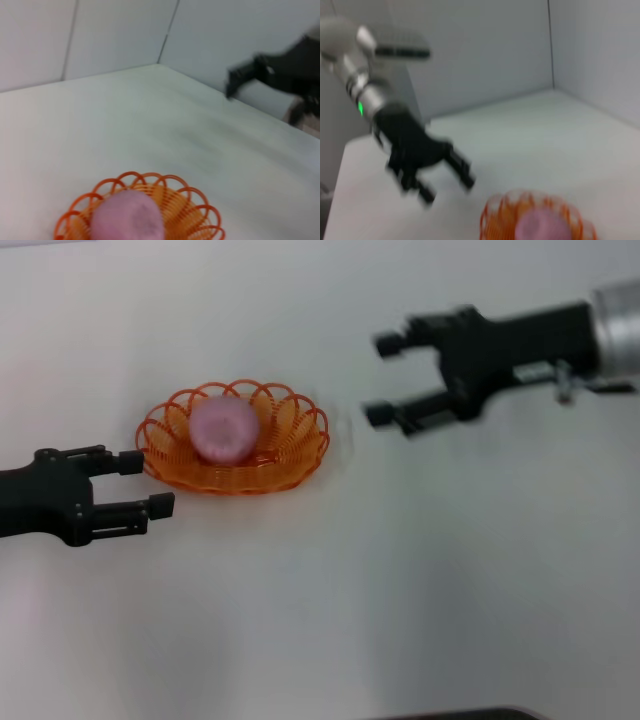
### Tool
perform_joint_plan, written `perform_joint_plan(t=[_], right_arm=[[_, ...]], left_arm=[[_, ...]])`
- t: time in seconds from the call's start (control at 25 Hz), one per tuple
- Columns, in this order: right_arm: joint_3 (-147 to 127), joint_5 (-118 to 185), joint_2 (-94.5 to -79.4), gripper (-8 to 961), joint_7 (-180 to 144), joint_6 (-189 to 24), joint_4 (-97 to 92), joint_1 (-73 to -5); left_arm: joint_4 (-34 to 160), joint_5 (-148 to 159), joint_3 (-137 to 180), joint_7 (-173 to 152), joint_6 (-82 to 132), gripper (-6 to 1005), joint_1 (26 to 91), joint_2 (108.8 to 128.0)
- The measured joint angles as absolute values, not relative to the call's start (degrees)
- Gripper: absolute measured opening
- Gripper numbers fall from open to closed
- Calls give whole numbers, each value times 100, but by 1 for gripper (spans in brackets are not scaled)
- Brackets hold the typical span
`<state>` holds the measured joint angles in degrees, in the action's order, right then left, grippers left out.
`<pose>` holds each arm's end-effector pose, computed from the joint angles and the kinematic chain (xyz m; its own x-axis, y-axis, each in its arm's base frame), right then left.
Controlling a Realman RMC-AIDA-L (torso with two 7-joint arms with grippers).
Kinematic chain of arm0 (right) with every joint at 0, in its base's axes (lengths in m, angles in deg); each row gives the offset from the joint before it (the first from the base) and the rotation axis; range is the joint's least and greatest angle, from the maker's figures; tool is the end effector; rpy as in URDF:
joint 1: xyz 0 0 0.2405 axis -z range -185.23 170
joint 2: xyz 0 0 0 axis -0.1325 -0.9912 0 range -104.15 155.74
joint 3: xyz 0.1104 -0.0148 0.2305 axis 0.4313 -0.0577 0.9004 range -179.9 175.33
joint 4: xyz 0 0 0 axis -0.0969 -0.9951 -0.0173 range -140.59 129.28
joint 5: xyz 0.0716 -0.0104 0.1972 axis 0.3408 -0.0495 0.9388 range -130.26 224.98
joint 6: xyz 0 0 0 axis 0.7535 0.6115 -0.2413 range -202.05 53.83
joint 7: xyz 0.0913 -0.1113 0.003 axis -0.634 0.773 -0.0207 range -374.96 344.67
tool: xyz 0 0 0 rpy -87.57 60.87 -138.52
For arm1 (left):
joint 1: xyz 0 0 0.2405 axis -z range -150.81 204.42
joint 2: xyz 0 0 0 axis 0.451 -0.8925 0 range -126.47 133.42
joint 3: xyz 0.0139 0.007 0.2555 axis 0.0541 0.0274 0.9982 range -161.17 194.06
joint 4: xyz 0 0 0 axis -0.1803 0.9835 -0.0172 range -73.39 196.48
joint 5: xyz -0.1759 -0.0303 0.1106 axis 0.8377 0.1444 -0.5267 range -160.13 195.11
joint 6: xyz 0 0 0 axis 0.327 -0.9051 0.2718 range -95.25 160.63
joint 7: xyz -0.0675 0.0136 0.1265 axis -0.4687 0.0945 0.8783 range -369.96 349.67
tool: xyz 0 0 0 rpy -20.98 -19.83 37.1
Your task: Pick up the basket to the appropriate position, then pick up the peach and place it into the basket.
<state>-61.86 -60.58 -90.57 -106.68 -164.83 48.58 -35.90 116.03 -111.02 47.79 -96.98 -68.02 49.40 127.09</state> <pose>0.2173 0.3357 0.0158 0.8960 -0.2607 -0.3595 -0.3104 -0.9466 -0.0872 -0.2912 0.2788 0.0219 0.7838 0.4745 0.4006 0.5559 -0.8236 -0.1122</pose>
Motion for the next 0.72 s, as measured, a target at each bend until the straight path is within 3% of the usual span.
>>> perform_joint_plan(t=[0.2, 0.72], right_arm=[[-5730, -6511, -8924, 930, -10366, -16586, 4695, -3168], [-5349, -6712, -9010, 927, -9730, -16529, 4343, -3115]], left_arm=[[11607, -11104, 4629, -9748, -6722, 766, 4925, 12701], [11569, -11110, 4527, -9751, -6644, 766, 4905, 12708]])
